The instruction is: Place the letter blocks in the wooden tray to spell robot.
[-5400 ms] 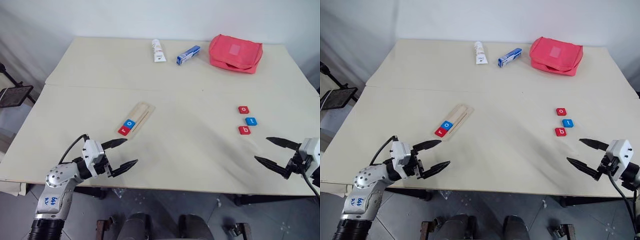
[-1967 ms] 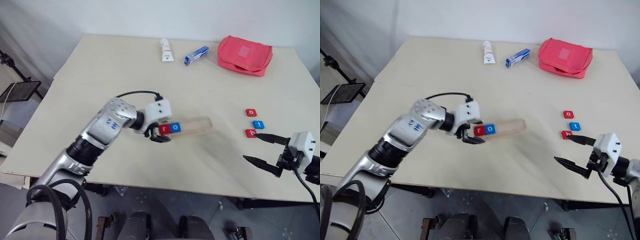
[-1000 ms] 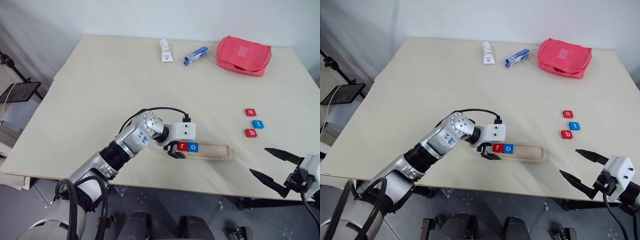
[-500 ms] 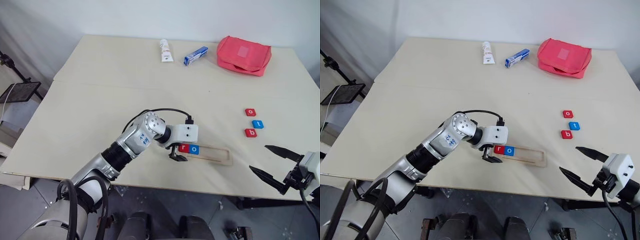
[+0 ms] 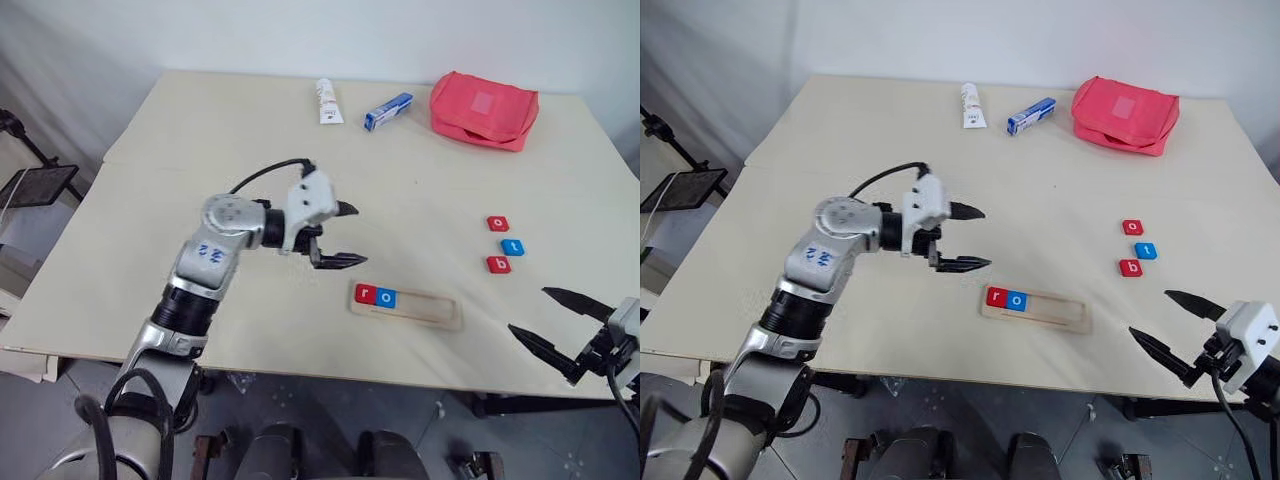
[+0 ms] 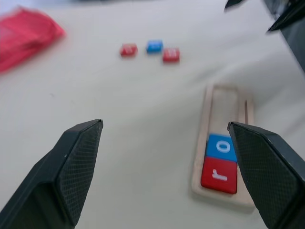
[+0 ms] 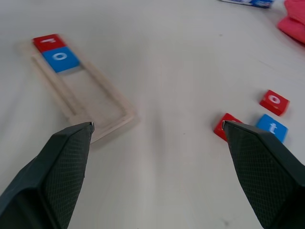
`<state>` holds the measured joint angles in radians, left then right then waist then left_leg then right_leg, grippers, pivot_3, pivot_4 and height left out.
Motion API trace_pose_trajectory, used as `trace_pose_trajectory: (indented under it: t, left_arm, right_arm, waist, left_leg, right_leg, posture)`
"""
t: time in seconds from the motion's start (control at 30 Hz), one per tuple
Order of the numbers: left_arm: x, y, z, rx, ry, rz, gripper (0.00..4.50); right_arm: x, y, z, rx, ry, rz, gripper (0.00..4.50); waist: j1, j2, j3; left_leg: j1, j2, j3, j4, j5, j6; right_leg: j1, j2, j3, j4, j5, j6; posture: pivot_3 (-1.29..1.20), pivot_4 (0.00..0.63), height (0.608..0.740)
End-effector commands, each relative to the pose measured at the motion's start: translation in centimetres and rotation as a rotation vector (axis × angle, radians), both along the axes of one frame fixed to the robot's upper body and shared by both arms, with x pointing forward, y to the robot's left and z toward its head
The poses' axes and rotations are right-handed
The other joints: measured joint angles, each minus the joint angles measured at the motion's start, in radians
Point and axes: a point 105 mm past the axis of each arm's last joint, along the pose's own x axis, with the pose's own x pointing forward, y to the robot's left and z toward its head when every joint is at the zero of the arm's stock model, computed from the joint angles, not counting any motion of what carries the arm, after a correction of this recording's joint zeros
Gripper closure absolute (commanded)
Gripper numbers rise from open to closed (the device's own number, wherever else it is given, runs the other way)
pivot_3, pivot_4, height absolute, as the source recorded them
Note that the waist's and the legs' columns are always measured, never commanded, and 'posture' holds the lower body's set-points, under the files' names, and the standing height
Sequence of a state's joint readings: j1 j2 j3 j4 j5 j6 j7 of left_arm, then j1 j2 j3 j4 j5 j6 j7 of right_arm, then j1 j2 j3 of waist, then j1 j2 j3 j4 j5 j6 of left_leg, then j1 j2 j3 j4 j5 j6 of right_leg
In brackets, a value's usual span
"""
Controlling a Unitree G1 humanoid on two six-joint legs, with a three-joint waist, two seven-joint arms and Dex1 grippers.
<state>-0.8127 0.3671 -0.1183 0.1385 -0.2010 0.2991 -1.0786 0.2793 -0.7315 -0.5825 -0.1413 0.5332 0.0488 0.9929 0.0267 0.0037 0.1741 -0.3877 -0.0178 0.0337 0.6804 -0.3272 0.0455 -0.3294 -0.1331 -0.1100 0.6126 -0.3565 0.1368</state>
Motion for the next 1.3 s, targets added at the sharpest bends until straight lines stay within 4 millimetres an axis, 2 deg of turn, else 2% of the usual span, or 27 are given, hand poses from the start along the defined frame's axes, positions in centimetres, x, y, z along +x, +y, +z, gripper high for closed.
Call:
trace_pose_trajectory:
  t: [0.03, 0.1, 0.2, 0.37, 0.5, 0.57, 0.67, 0.9, 1.3]
  left_arm:
    - [-1.1, 1.8, 2.9, -0.161, -0.111, -0.092, 0.05]
    - [-1.3, 2.7, 2.6, -0.179, -0.136, -0.109, 0.05]
    - [-2.1, 4.5, 0.5, -0.192, -0.115, -0.114, 0.05]
    - [-2.6, 5.8, -2.0, -0.216, -0.085, -0.075, 0.05]
    - [-4.2, 7.0, -6.6, -0.166, -0.027, -0.122, 0.05]
    - [-4.4, 7.3, -7.5, -0.157, -0.015, -0.123, 0.05]
    - [-4.6, 7.7, -8.0, -0.180, -0.015, -0.127, 0.05]
    - [-5.0, 8.2, -9.2, -0.161, -0.017, -0.143, 0.05]
    - [-5.4, 8.2, -9.1, -0.166, -0.020, -0.164, 0.05]
  right_arm:
    - [0.6, -0.5, 2.0, 0.047, -0.099, -0.109, 0.00]
    - [1.2, -1.0, 1.9, 0.062, -0.103, -0.184, 0.00]
    - [2.3, -1.3, 1.4, 0.081, -0.105, -0.316, 0.00]
    - [2.8, -1.2, 0.9, 0.120, -0.075, -0.430, 0.00]
    - [2.7, 0.2, -1.1, 0.161, 0.029, -0.485, 0.00]
    - [2.5, 0.2, -1.5, 0.173, 0.059, -0.508, 0.00]
    - [2.0, -0.1, -2.1, 0.177, 0.114, -0.533, 0.00]
    - [2.2, -0.6, -1.6, 0.179, 0.098, -0.532, 0.00]
    - [3.1, -0.8, -1.1, 0.179, 0.084, -0.518, 0.00]
  waist:
    - [0.000, 0.000, 0.000]
    - [0.001, 0.000, 0.000]
    - [-0.001, 0.001, 0.000]
    - [-0.001, 0.001, 0.000]
    - [-0.003, 0.002, -0.001]
    - [-0.003, 0.002, -0.001]
    - [0.000, 0.002, -0.001]
    - [-0.006, 0.002, -0.001]
    - [-0.004, 0.002, -0.001]
  left_leg:
    - [0.000, 0.000, 0.000, 0.000, 0.000, 0.000]
    - [0.000, -0.001, 0.000, 0.000, 0.000, 0.000]
    - [0.001, -0.001, 0.000, 0.000, 0.000, 0.000]
    - [0.001, -0.001, 0.001, 0.000, 0.000, 0.000]
    - [0.002, -0.001, 0.001, 0.000, 0.000, 0.000]
    - [0.000, -0.001, 0.001, 0.000, 0.000, 0.000]
    - [-0.001, -0.002, 0.002, 0.001, 0.000, 0.000]
    - [-0.001, -0.002, 0.003, 0.000, 0.000, 0.001]
    - [-0.001, -0.002, 0.003, 0.000, 0.000, 0.001]
  right_leg:
    - [0.000, 0.000, 0.000, 0.000, 0.000, 0.000]
    - [0.000, 0.000, 0.000, 0.000, 0.000, 0.000]
    - [0.000, 0.000, -0.001, 0.001, 0.000, 0.000]
    - [-0.003, 0.000, 0.000, 0.007, 0.000, 0.000]
    - [-0.003, -0.001, 0.002, 0.008, 0.000, 0.000]
    - [-0.006, 0.000, 0.003, 0.009, 0.000, 0.000]
    - [-0.009, -0.001, 0.004, 0.011, 0.000, 0.000]
    - [-0.010, -0.001, 0.004, 0.013, 0.000, 0.000]
    - [-0.010, -0.001, 0.004, 0.013, 0.000, 0.000]
  posture:
    - [0.00, 0.150, 0.740]
    - [0.00, 0.150, 0.740]
    - [0.00, 0.150, 0.740]
    - [0.00, 0.150, 0.740]
    - [0.00, 0.150, 0.740]
    - [0.00, 0.150, 0.740]
    - [0.00, 0.150, 0.740]
    - [0.00, 0.150, 0.740]
    - [0.00, 0.150, 0.740]
